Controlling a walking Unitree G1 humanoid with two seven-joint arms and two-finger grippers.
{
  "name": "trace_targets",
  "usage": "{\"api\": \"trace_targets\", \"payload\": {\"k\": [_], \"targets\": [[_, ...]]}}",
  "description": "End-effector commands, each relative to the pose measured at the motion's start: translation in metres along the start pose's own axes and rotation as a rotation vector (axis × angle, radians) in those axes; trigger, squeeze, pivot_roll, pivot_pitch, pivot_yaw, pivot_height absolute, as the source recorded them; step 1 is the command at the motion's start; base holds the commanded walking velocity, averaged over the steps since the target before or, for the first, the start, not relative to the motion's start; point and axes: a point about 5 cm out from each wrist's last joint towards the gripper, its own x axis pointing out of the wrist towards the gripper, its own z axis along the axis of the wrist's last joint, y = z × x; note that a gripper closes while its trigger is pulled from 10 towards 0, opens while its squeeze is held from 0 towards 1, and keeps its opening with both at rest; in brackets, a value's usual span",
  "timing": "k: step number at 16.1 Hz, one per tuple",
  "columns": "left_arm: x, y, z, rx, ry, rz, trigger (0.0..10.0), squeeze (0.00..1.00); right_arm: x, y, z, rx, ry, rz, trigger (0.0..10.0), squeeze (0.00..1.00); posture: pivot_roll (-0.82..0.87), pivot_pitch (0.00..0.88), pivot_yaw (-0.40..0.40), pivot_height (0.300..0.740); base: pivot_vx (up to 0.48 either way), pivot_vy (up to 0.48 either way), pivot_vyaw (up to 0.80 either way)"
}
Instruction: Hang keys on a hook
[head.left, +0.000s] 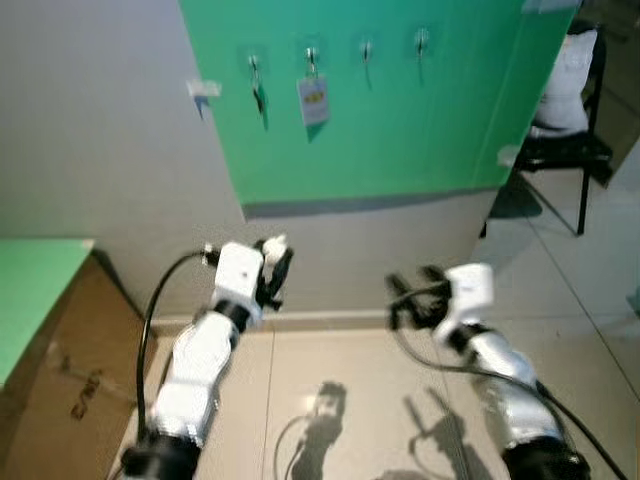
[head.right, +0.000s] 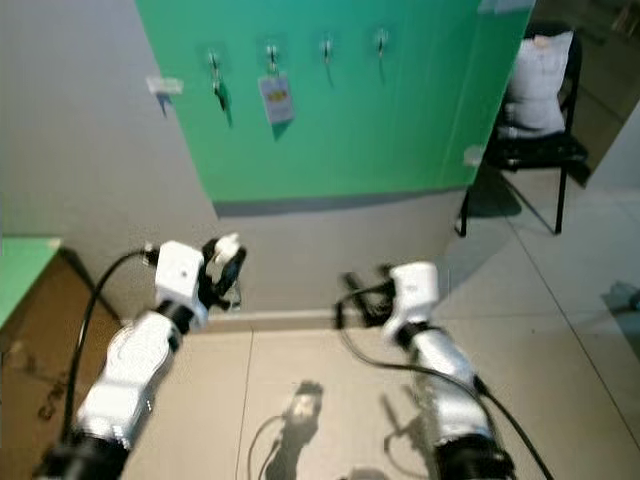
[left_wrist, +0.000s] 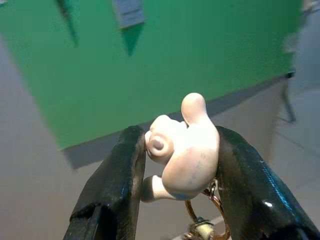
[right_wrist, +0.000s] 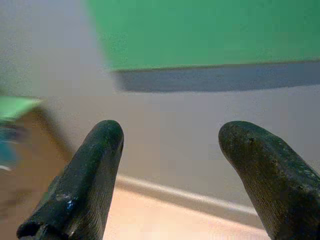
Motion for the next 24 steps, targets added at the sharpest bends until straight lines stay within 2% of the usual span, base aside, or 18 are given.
{"api": "trace_targets", "payload": {"k": [1,2,3,6,8,11,15,18,21,24], "targets": [[0.004,0.011,0.009,-0.05,-0.014,-0.033,0.0,0.0,0.015,0.011,0.028,-0.006,-0.052,0.109,10.0,0.0,-0.2,0.0,0.086,0.74,0.0,0.0,0.0],[0.007,0.012,0.013,-0.094,-0.012,-0.076,0.0,0.0,0.018,0.01,0.036,-0.006,-0.055,0.131,10.0,0.0,-0.2,0.0,0.082,0.74,0.0,0.0,0.0],[0.012,0.008,0.019,-0.141,0.0,-0.174,0.0,0.0,0.021,0.007,0.042,0.003,-0.049,0.15,10.0,0.0,-0.2,0.0,0.078,0.74,0.0,0.0,0.0],[0.022,0.004,0.037,-0.236,-0.017,-0.313,0.0,0.0,0.022,0.004,0.046,-0.01,-0.017,0.181,10.0,0.0,-0.2,0.0,0.072,0.74,0.0,0.0,0.0],[0.028,0.013,0.049,-0.237,-0.033,-0.334,0.0,0.0,0.022,0.002,0.051,-0.011,-0.002,0.198,10.0,0.0,-0.2,0.0,0.073,0.74,0.0,0.0,0.0],[0.034,0.025,0.068,-0.286,-0.068,-0.382,0.0,0.0,0.02,0.003,0.057,-0.013,0.028,0.257,10.0,0.0,-0.21,0.0,0.074,0.74,0.0,0.0,0.0],[0.039,0.03,0.086,-0.335,-0.094,-0.475,0.0,0.0,0.019,0.009,0.069,-0.005,0.045,0.337,10.0,0.0,-0.22,0.0,0.083,0.74,0.0,0.0,0.0],[0.038,0.03,0.089,-0.388,-0.092,-0.541,0.0,0.0,0.017,0.012,0.078,0.007,0.054,0.394,10.0,0.0,-0.22,0.0,0.084,0.74,0.0,0.0,0.0],[0.035,0.034,0.083,-0.418,-0.055,-0.573,0.0,0.0,0.017,0.01,0.081,-0.001,0.064,0.399,10.0,0.0,-0.22,0.0,0.085,0.74,0.0,0.0,0.0],[0.037,0.034,0.081,-0.403,-0.042,-0.563,0.0,0.0,0.017,0.014,0.085,0.001,0.07,0.424,10.0,0.0,-0.22,0.0,0.087,0.74,0.0,0.0,0.0]]}}
